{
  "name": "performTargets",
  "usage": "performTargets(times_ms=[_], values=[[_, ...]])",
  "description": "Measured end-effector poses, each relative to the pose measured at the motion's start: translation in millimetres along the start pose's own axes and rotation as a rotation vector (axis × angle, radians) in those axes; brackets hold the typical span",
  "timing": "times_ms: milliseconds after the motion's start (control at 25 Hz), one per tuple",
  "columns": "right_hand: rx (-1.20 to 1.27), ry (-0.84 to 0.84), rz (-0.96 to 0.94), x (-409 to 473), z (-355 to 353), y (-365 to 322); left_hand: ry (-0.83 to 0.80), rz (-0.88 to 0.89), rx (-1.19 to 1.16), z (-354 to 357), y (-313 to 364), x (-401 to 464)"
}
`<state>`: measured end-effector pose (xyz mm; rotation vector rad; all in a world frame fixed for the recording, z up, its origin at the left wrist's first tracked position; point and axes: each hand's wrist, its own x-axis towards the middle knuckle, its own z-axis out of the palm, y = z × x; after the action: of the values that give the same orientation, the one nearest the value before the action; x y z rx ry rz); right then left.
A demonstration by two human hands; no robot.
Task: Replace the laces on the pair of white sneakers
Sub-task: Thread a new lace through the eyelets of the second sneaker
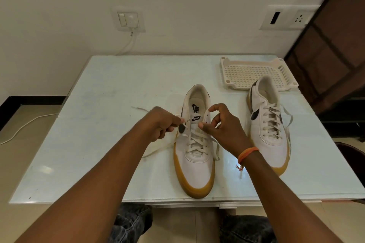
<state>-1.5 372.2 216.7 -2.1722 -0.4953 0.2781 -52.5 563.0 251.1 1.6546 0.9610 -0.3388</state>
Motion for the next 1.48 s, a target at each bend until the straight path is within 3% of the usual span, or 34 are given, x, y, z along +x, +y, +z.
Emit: performTargets(times_ms=[400, 520, 640, 720, 840, 920, 1000, 1400, 1480], values=[[0.105, -0.007, 0.078, 2.0, -3.3, -0.3, 0.410, 0.051, -0.328, -71.1, -8.9, 28.8], [0.105, -0.007, 0.080, 3.2, -4.2, 0.2, 0.311, 0.012, -0.186, -61.3, -15.2, 30.7], [0.102, -0.013, 0.085, 3.8, -4.6, -0.1, 0.205, 0.016, 0.163, -45.6, -22.1, 22.1], [0.092, 0.001, 0.086, 3.2, -3.8, 0.1, 0.123, 0.028, 0.275, -32.7, -22.3, 9.9], [0.068, 0.029, -0.006, 2.6, -6.5, -0.6, 0.013, 0.163, 0.409, -10.2, -18.2, -4.1], [0.072, -0.057, -0.082, 2.3, -14.2, -2.1, 0.010, 0.349, 0.432, 0.9, -13.1, -8.3], [0.042, -0.166, -0.128, 0.3, -22.3, -1.5, -0.009, 0.426, 0.393, 6.4, -7.7, -8.7], [-0.039, -0.242, -0.229, 2.8, -30.6, 6.4, -0.108, 0.445, 0.493, 0.8, -0.9, -3.2], [-0.074, -0.194, -0.205, 2.8, -29.9, 5.7, -0.127, 0.449, 0.509, 0.5, -0.5, -3.7]])
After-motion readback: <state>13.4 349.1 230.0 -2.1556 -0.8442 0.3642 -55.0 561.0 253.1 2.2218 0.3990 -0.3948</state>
